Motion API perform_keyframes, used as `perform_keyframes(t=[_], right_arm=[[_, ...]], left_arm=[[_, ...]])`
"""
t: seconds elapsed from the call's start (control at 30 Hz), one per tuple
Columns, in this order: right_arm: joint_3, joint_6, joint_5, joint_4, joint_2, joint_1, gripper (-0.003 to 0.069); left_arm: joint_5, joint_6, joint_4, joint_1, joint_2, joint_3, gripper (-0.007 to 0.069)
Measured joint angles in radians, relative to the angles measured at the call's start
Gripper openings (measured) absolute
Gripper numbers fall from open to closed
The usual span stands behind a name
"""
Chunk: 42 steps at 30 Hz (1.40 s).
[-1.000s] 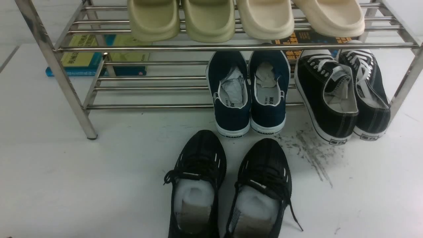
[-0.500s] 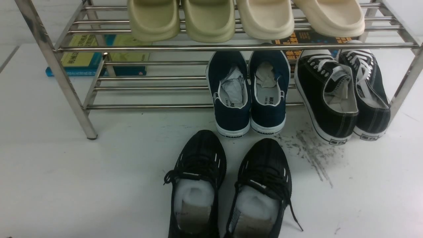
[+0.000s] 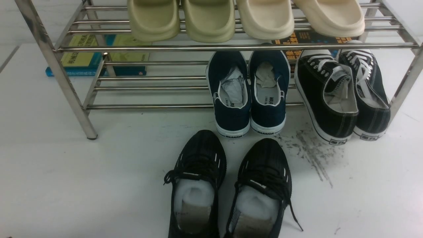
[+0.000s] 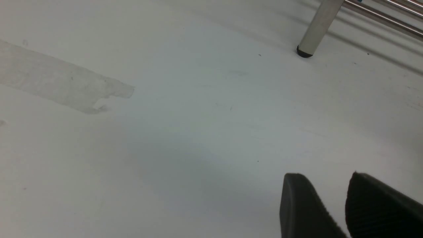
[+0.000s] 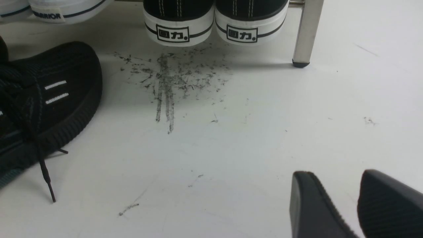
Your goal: Take the shoes off the shelf with your hand on the white table.
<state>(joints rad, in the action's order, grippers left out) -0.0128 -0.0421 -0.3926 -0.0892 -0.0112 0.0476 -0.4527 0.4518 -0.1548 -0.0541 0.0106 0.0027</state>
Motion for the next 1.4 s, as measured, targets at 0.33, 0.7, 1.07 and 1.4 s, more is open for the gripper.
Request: perform_keyframes(t=[0.33, 0.7, 1.07, 1.4], right_arm=[[0.0, 0.0, 0.0, 0.0, 0.0, 0.0, 0.0239], [0.0, -0.025, 0.0, 0.19, 0.0, 0.0, 0.0239], [-0.01, 0.335, 0.036, -0.375, 0.0, 0.0, 0.0239], [-0.011, 0.402, 0.061, -0.641, 0.0, 0.0, 0.0239]], left_arm=[[0.0, 0.0, 0.0, 0.0, 0.0, 0.0, 0.0239], [0.0, 0.0, 0.0, 0.0, 0.0, 0.0, 0.0239], [0.0, 0.0, 0.0, 0.0, 0.0, 0.0, 0.0239], [0.0, 0.0, 0.0, 0.0, 0.0, 0.0, 0.0239]])
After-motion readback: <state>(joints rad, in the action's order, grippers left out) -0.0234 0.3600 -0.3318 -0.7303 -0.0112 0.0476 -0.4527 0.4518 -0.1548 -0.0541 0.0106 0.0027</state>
